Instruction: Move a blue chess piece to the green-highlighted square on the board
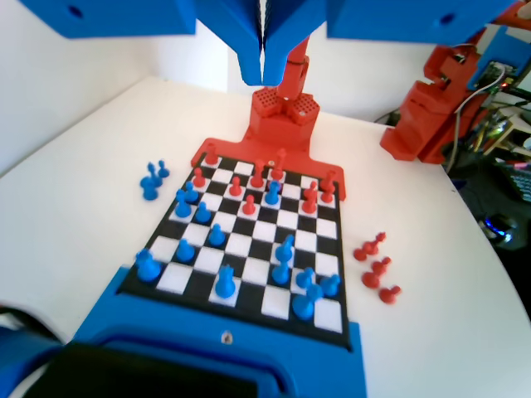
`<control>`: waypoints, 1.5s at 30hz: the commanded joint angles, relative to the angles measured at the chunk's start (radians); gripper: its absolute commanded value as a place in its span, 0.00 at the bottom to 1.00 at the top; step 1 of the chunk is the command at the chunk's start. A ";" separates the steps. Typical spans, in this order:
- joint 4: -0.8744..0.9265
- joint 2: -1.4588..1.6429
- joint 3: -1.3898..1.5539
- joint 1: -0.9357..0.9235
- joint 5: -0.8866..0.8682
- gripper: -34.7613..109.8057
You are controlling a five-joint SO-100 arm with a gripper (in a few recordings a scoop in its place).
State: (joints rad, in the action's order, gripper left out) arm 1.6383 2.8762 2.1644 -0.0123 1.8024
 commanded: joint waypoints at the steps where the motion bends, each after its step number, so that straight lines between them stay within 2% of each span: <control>1: -0.034 0.029 0.006 0.002 0.003 0.25; 13: -0.066 0.179 0.012 -0.008 -0.018 0.25; 45: -0.066 0.179 0.012 -0.025 -0.020 0.26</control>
State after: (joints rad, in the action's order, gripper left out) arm 1.5907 3.0511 2.1737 -0.0276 1.7840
